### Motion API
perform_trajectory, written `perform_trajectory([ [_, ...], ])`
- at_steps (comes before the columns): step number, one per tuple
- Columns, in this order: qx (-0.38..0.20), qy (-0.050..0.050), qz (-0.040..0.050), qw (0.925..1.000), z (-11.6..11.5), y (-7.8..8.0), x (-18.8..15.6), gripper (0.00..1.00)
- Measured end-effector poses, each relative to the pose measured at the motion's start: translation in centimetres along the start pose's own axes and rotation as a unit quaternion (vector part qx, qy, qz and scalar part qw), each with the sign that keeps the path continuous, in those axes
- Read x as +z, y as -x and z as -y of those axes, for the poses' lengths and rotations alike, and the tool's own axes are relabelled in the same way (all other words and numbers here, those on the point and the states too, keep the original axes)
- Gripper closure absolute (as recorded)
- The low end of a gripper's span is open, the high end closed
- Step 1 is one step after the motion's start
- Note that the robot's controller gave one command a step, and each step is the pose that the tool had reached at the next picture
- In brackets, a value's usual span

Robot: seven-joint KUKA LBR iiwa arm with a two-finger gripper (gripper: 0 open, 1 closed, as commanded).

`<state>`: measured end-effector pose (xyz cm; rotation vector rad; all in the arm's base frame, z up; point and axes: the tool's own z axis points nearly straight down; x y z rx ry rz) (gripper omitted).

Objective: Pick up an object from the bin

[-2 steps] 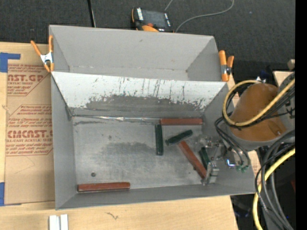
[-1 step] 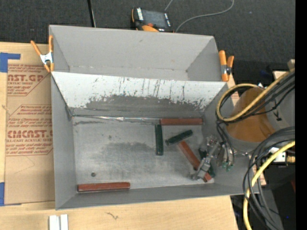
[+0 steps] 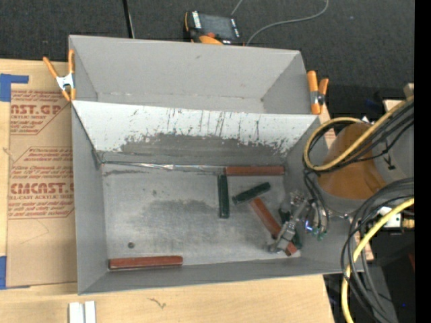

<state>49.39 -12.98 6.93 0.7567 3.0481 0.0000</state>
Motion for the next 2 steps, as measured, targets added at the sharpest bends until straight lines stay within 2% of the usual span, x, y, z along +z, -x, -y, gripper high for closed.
perform_trajectory([
  [1, 0.0, 0.002, 0.0068, 1.0, -0.2, 0.4, -0.3, 1.0],
  [2, -0.001, 0.001, 0.002, 1.0, -0.3, 0.5, -5.7, 1.0],
])
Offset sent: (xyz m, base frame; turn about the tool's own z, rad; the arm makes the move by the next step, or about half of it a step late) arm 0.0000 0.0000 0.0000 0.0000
